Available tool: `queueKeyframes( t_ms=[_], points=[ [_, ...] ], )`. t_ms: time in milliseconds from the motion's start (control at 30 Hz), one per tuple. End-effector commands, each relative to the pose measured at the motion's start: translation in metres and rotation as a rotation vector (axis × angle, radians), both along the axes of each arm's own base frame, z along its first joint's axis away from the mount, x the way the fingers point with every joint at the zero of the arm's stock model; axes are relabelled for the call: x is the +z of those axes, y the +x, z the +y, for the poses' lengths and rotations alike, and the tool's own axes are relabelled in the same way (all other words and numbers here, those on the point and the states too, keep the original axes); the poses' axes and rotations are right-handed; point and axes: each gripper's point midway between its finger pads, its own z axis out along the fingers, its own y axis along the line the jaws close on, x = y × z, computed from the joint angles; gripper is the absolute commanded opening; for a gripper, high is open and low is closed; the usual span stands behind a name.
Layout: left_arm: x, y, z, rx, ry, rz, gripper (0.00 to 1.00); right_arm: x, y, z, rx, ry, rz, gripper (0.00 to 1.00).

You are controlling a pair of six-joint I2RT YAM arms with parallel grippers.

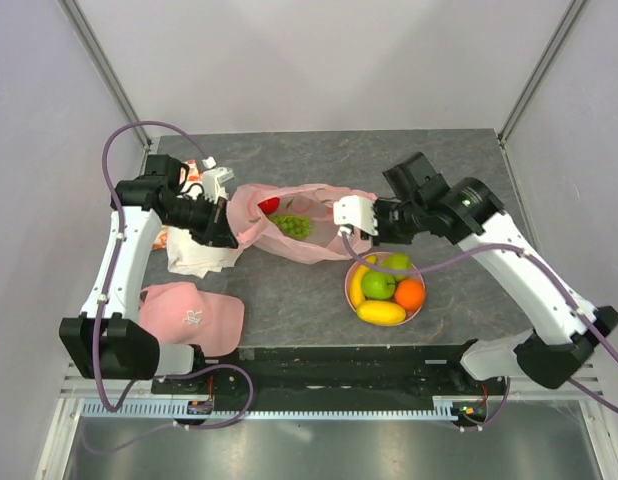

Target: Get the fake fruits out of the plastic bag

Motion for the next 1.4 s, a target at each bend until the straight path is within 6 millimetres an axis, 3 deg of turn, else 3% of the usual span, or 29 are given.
queueKeyframes(
  t_ms=[0,33,100,133,167,267,367,400,467,567,600,667,700,767,833,867,967,1033,1067,1133,1167,1233,1367],
  points=[
    [0.015,-0.024,0.008,-0.054,0.060,-0.087,0.02,-0.041,0.050,0.052,-0.179,0.120,0.101,0.20],
    [0.016,-0.027,0.010,-0.058,0.077,-0.093,0.01,-0.057,0.059,0.071,-0.169,0.152,0.144,0.19],
    [0.021,-0.036,0.015,-0.087,0.106,-0.128,0.01,-0.075,0.067,0.086,-0.199,0.170,0.200,0.19],
    [0.019,-0.044,0.020,-0.092,0.137,-0.111,0.02,-0.097,0.075,0.093,-0.234,0.149,0.237,0.15],
    [0.019,-0.049,0.024,-0.112,0.162,-0.114,0.02,-0.102,0.079,0.097,-0.268,0.147,0.266,0.14],
    [0.013,-0.066,0.043,-0.137,0.280,-0.096,0.02,-0.133,0.060,0.097,-0.293,0.065,0.389,0.13],
    [0.005,-0.073,0.063,-0.134,0.397,-0.126,0.02,-0.137,0.040,0.098,-0.260,0.053,0.394,0.15],
    [0.003,-0.073,0.067,-0.124,0.418,-0.132,0.15,-0.145,0.032,0.095,-0.255,0.035,0.400,0.15],
    [0.010,-0.067,0.073,-0.079,0.450,-0.177,0.30,-0.137,0.030,0.101,-0.245,0.067,0.380,0.21],
    [0.056,-0.043,0.071,0.040,0.430,-0.342,0.54,-0.124,0.035,0.109,-0.272,0.118,0.375,0.31],
    [0.087,-0.035,0.068,0.071,0.406,-0.437,0.62,-0.120,0.036,0.111,-0.275,0.132,0.371,0.37],
    [0.122,-0.027,0.043,0.047,0.263,-0.513,0.68,-0.111,0.040,0.115,-0.299,0.157,0.366,0.42],
    [0.155,-0.034,0.016,-0.033,0.117,-0.593,0.67,-0.109,0.042,0.116,-0.306,0.164,0.364,0.45],
    [0.177,-0.040,-0.013,-0.111,-0.040,-0.592,0.67,-0.099,0.048,0.117,-0.328,0.195,0.357,0.49],
    [0.168,-0.035,-0.038,-0.198,-0.132,-0.491,0.61,-0.090,0.058,0.116,-0.362,0.236,0.366,0.52],
    [0.153,-0.042,-0.057,-0.288,-0.133,-0.442,0.55,-0.088,0.062,0.115,-0.374,0.245,0.366,0.52],
    [0.102,-0.037,-0.080,-0.421,-0.058,-0.343,0.49,-0.087,0.075,0.109,-0.431,0.255,0.363,0.53],
    [0.089,-0.016,-0.095,-0.425,-0.070,-0.364,0.47,-0.087,0.082,0.106,-0.463,0.262,0.360,0.53],
    [0.071,-0.012,-0.100,-0.422,-0.075,-0.333,0.47,-0.087,0.084,0.107,-0.487,0.274,0.367,0.54],
    [0.068,0.014,-0.116,-0.405,-0.101,-0.423,0.47,-0.087,0.088,0.105,-0.519,0.286,0.365,0.54],
    [0.053,0.019,-0.122,-0.405,-0.096,-0.422,0.46,-0.087,0.088,0.104,-0.535,0.289,0.367,0.55],
    [0.047,0.046,-0.130,-0.338,-0.081,-0.484,0.45,-0.087,0.090,0.100,-0.564,0.295,0.364,0.56],
    [0.009,0.067,-0.133,-0.289,-0.023,-0.482,0.39,-0.094,0.098,0.083,-0.659,0.329,0.437,0.56]
  ],
)
